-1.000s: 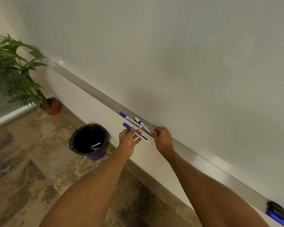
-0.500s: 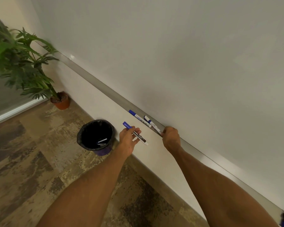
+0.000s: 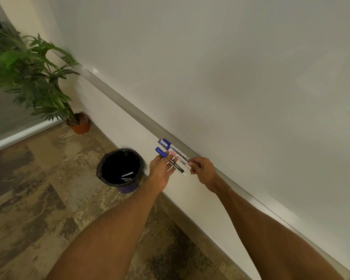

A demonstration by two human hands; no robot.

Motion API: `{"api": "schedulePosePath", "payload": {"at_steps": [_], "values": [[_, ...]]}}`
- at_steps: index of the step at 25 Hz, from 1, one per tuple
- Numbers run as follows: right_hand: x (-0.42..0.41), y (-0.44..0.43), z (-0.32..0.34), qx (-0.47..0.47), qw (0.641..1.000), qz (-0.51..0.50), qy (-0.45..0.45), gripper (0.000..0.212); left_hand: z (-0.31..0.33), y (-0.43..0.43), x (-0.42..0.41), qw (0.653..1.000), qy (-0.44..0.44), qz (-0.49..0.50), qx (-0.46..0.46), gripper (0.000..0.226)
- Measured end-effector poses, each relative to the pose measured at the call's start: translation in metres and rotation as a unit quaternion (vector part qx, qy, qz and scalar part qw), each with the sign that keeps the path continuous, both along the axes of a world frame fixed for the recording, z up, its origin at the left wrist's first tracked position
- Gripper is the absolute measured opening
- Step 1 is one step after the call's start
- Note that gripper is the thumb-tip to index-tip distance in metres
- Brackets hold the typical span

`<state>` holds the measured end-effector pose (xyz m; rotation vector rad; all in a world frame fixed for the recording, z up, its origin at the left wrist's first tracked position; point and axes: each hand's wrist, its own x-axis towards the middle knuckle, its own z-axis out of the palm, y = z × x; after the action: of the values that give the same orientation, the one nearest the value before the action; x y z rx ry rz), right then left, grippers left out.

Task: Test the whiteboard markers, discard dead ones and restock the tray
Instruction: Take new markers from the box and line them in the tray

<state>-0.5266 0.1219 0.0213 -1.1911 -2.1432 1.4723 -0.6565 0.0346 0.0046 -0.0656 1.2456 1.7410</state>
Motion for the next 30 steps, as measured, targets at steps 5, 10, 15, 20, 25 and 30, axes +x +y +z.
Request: {"api": "schedulePosePath", "payload": {"at_steps": [5,10,15,20,25,30], "values": [[-0.008,0.000,-0.004,0.016,0.999,0.026,-0.010,0.023,-0.002,-0.004,-0.004,1.000,0.003,0.020,0.019,0.033],[-0.019,0.003,-0.008,0.026,0.998,0.041,-0.043,0.025,0.001,-0.007,-0.011,0.999,0.004,0.040,0.032,0.034],[-0.037,0.012,-0.006,0.119,0.990,-0.029,-0.075,0.018,-0.001,-0.009,-0.017,0.998,-0.012,0.046,0.030,0.030],[-0.049,0.025,-0.022,0.182,0.947,0.000,-0.266,0.024,-0.004,-0.015,-0.023,0.998,-0.028,0.040,0.031,0.028],[-0.047,0.024,-0.023,0.072,0.974,-0.108,-0.183,0.010,-0.006,-0.016,-0.026,0.999,-0.029,0.035,0.016,0.028],[-0.031,0.010,-0.013,0.022,0.986,-0.145,-0.085,0.011,-0.005,-0.013,-0.024,0.999,-0.032,0.031,0.009,0.022]]}}
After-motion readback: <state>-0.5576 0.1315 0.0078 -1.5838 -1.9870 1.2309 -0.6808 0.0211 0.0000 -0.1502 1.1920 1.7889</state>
